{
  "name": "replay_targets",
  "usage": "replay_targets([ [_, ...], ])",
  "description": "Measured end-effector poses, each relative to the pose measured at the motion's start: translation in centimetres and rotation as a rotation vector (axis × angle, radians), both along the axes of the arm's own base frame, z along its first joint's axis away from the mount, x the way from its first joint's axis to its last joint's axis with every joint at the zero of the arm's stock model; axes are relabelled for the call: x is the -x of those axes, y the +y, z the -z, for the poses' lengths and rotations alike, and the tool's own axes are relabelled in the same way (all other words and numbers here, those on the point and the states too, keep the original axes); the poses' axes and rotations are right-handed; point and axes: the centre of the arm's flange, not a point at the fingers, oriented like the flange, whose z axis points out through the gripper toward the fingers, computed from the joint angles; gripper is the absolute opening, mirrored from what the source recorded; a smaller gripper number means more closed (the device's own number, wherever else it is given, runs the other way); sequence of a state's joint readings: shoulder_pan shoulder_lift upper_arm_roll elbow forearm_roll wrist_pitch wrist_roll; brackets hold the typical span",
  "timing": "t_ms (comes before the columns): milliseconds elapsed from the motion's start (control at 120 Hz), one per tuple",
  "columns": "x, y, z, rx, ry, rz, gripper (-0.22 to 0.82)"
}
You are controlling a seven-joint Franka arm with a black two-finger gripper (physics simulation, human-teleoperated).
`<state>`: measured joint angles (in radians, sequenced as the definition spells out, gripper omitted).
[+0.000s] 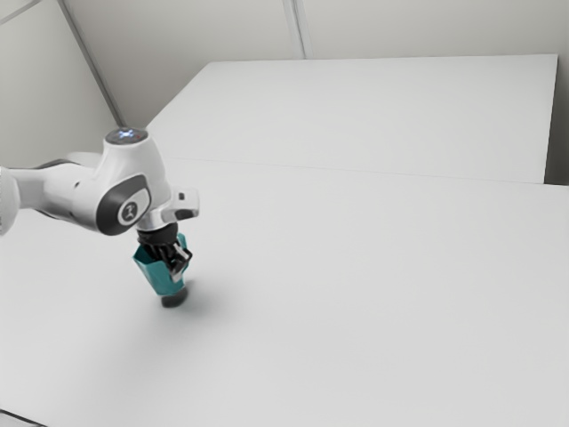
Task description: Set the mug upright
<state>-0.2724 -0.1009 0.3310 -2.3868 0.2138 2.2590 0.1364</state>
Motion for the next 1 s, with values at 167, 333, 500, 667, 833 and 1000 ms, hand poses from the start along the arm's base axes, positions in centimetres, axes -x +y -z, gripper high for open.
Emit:
replay_targets([
  [167,-0.5,-0.6,1.2,-0.012,-0.019,-0.015,-0.17],
  [333,-1.1,-1.0,2.1,-0.024,-0.042,-0.025,-0.17],
  [500,-1.3,-1.5,2.3,-0.02,-0.057,-0.037,0.02],
  [667,-1.6,-1.6,1.6,-0.011,-0.079,-0.047,0.33],
  [833,-3.6,-1.5,-3.4,-0.004,-0.134,-0.068,0.47],
  [1000,-5.5,-2.1,-9.3,0.039,-0.117,-0.124,0.53],
])
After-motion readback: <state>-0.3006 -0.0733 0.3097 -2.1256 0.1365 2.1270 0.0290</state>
